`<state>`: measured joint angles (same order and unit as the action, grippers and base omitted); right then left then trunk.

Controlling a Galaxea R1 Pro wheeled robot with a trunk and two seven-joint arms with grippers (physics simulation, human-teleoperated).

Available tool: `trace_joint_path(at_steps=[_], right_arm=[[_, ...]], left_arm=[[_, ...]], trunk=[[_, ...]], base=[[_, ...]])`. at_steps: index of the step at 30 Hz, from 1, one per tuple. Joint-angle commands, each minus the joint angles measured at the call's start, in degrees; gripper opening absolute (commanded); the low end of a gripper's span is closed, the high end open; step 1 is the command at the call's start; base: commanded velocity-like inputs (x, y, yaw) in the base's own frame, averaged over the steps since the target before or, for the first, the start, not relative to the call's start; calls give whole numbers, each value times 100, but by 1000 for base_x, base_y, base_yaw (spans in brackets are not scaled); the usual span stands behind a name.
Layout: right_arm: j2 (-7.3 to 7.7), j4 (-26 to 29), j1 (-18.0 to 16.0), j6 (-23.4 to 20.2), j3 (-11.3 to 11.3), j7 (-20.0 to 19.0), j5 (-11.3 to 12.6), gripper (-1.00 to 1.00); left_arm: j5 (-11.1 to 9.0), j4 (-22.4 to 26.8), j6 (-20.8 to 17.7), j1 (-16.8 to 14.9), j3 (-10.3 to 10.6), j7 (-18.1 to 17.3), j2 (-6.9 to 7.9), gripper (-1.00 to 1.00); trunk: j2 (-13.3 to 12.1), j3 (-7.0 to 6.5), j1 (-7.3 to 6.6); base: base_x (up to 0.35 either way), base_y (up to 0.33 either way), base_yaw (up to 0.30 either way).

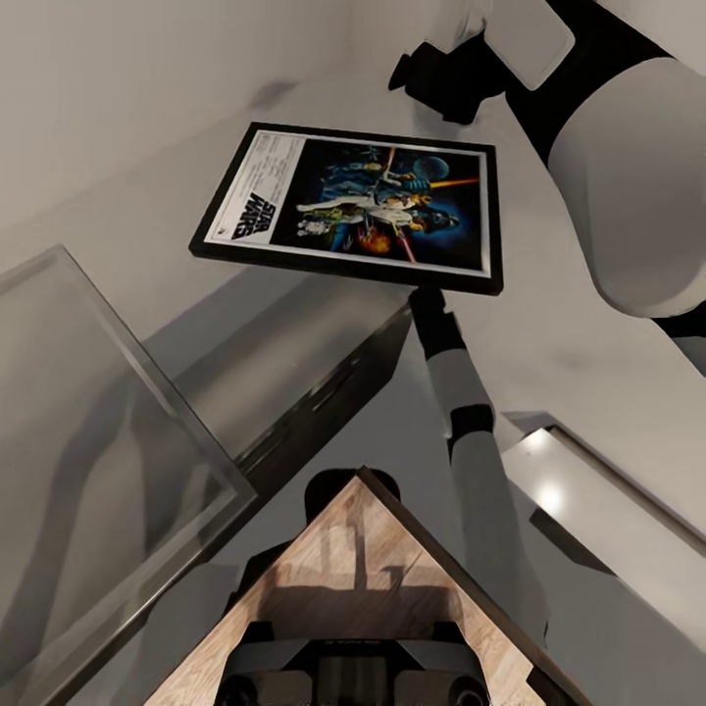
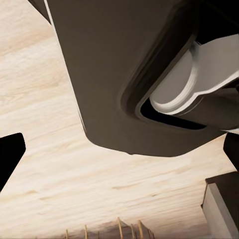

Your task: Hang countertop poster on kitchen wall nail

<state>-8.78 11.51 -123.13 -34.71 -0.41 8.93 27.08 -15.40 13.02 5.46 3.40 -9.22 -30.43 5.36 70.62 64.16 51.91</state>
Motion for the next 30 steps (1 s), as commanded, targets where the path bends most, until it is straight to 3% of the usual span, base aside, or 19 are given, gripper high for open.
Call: trace_joint_path(at_steps=[1,7,15,30], right_arm=[[-2,-10,-1,-18,-3,51,53,100],[-1,-190,-1,24,1,51,52,100],[6,-621,-1,524,5,48,45,100],[7,-676,-1,588,22,48,41,100]], left_arm=[[-16,6,-1,3,-9,-24,0,100],[-16,6,-1,4,-9,-24,0,100],[-16,4,-1,3,-9,-24,0,100],[-16,5,-1,4,-9,-24,0,100]], trunk=[[2,6,1],[2,15,1],[2,16,1],[2,16,1]], base=[[0,0,0],[0,0,0],[0,0,0],[0,0,0]])
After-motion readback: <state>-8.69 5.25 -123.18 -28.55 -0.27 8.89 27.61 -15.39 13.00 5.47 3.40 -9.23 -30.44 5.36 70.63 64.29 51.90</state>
